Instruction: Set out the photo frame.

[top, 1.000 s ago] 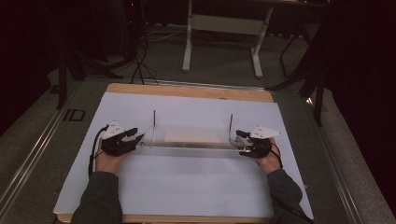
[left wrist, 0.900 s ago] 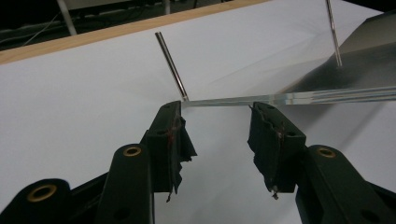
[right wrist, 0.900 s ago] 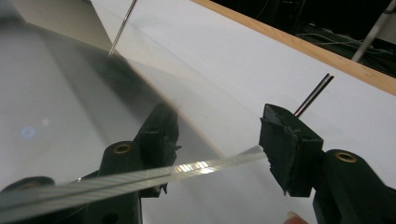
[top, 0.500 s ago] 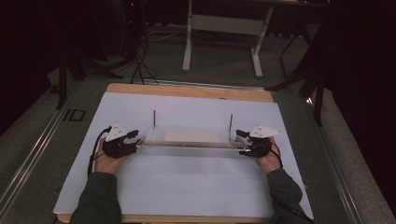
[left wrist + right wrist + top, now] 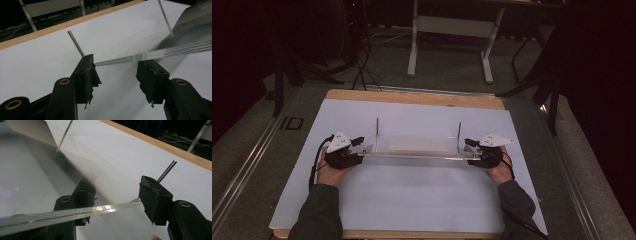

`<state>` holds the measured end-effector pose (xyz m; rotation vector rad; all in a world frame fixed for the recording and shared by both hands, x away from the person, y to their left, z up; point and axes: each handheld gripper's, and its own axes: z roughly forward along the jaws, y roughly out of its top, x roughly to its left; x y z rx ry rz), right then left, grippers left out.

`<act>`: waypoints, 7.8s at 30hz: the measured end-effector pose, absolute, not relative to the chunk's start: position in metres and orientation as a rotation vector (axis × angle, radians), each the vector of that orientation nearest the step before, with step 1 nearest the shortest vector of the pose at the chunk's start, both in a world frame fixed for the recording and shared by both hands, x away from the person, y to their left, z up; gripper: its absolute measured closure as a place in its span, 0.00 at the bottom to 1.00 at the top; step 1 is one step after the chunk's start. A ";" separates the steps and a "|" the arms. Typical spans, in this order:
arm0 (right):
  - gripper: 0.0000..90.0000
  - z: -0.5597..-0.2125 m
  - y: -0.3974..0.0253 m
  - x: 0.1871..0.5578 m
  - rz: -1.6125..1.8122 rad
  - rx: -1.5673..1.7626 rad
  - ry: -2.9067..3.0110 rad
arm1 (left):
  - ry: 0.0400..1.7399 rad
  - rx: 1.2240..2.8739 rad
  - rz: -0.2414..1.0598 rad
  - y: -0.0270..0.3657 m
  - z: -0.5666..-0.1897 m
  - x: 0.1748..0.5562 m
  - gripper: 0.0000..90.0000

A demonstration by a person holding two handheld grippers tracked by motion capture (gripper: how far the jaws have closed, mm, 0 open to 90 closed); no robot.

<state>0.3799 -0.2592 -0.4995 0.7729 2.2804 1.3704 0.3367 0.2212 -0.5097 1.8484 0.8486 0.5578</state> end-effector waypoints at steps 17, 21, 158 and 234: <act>0.50 -0.498 -0.260 0.381 1.381 0.788 2.281 | 0.773 1.848 0.569 0.208 -0.502 0.339 0.38; 0.50 -0.498 -0.260 0.382 1.385 0.789 2.277 | 0.745 1.846 0.577 0.205 -0.502 0.339 0.42; 0.63 -0.458 -0.254 0.385 1.367 0.944 2.116 | 1.035 1.625 0.562 0.178 -0.466 0.362 0.49; 0.65 -0.466 -0.262 0.355 1.466 0.907 2.119 | 1.045 1.623 0.521 0.180 -0.465 0.330 0.51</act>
